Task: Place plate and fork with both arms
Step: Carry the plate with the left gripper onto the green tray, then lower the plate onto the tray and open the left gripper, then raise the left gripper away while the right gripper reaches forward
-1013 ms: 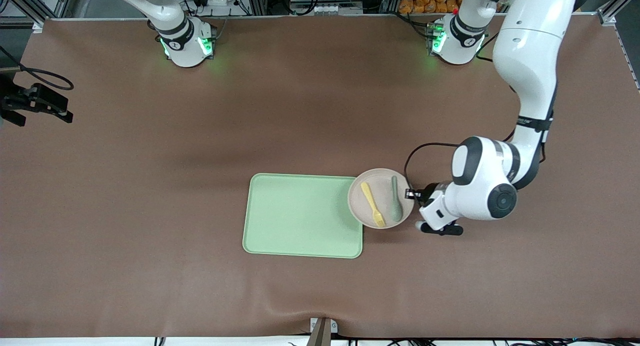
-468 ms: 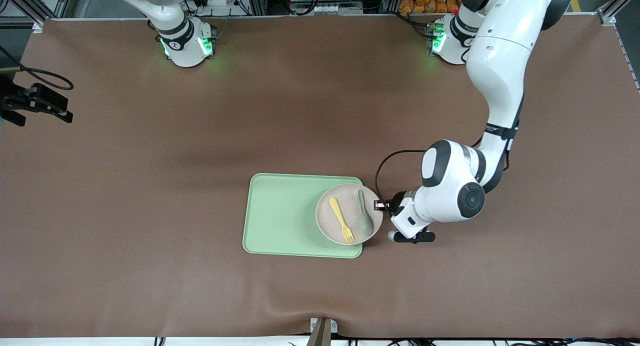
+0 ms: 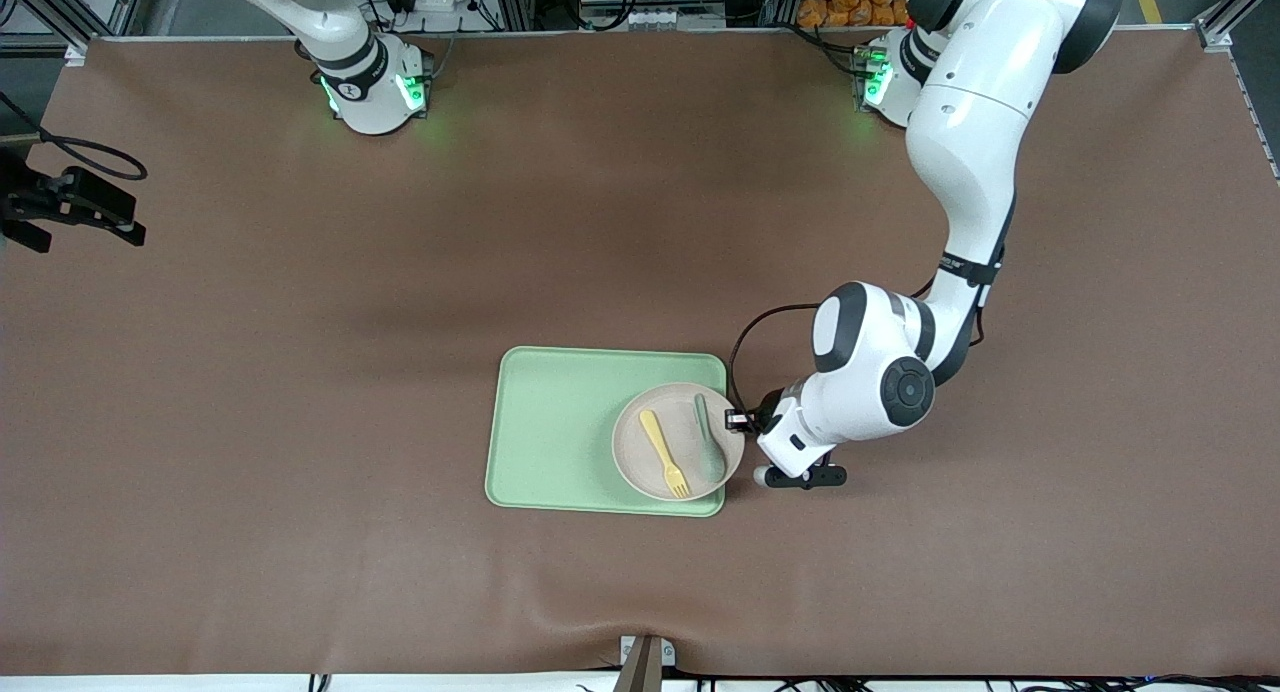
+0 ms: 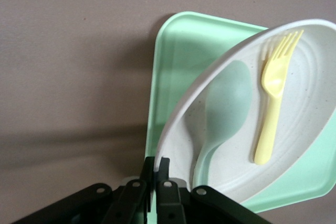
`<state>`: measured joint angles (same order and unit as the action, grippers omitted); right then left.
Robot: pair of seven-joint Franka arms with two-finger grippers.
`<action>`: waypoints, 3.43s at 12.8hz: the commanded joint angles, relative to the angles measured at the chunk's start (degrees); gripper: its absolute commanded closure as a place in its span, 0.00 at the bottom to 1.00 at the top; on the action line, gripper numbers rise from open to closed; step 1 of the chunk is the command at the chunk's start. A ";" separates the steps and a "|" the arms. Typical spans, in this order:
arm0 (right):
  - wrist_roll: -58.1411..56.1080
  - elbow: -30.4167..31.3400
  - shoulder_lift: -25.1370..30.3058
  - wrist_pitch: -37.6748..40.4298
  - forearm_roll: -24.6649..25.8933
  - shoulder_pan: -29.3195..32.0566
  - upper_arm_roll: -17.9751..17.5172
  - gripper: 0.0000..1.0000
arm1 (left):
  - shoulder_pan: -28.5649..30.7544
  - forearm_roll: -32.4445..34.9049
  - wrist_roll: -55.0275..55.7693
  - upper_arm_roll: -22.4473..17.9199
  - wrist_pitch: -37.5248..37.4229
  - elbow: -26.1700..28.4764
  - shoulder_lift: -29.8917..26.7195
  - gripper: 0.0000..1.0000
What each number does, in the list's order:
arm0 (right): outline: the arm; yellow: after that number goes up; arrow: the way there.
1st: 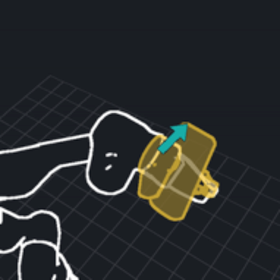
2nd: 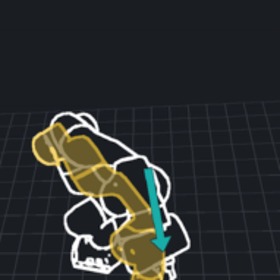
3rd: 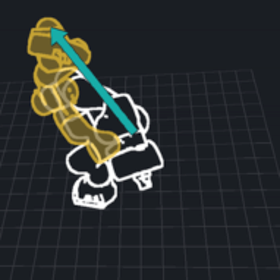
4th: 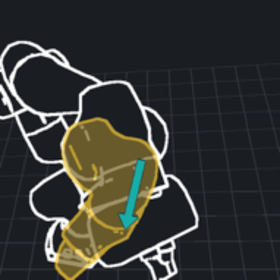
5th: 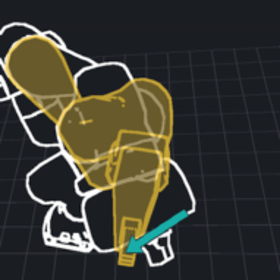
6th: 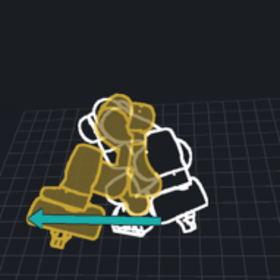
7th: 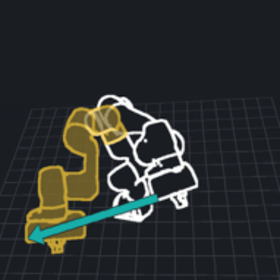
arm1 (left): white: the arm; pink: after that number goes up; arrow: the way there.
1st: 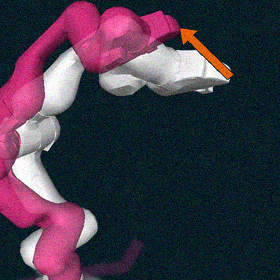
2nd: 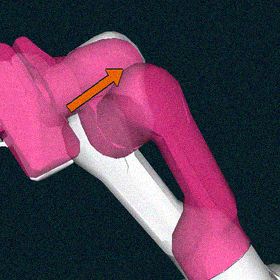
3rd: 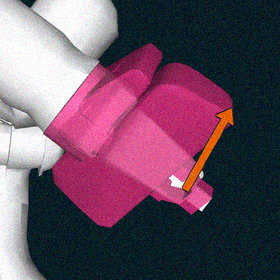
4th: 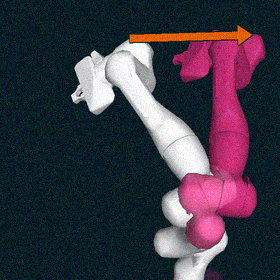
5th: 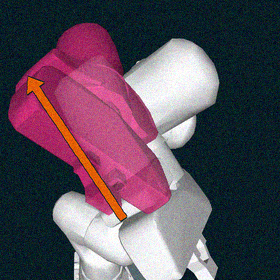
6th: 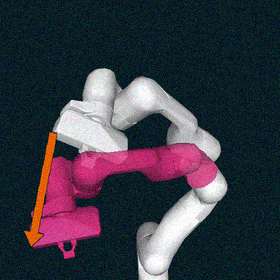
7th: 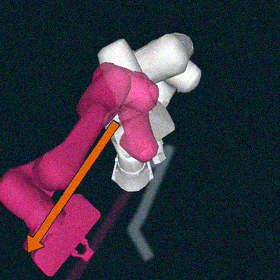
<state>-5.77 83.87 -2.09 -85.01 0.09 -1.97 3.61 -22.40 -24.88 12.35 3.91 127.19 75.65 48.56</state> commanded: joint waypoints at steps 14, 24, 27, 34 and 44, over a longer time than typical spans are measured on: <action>-0.38 0.94 0.95 0.20 0.00 0.66 -0.36 0.00 | -3.88 -1.14 -1.19 -0.74 2.89 -2.44 4.61 1.00; -0.47 0.94 0.95 0.11 0.09 0.74 -0.36 0.00 | -3.80 -0.61 1.80 -0.65 5.26 -2.09 2.43 0.00; -1.00 0.85 0.69 0.11 0.09 0.74 -0.36 0.00 | -2.92 -0.52 2.32 -0.83 4.13 -1.39 -0.65 0.00; -1.00 0.59 0.34 -0.07 -0.18 0.04 -0.54 0.00 | -0.11 1.92 2.85 -5.92 -10.80 -0.42 -9.43 0.00; -0.47 0.41 -0.63 5.13 -1.40 -7.69 -0.63 0.00 | 13.60 16.26 1.62 -5.66 -24.09 14.07 -29.03 0.00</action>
<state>-6.27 84.33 -2.70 -79.96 -0.31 -8.69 2.70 -9.74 -9.96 14.15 -2.33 102.90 84.45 24.34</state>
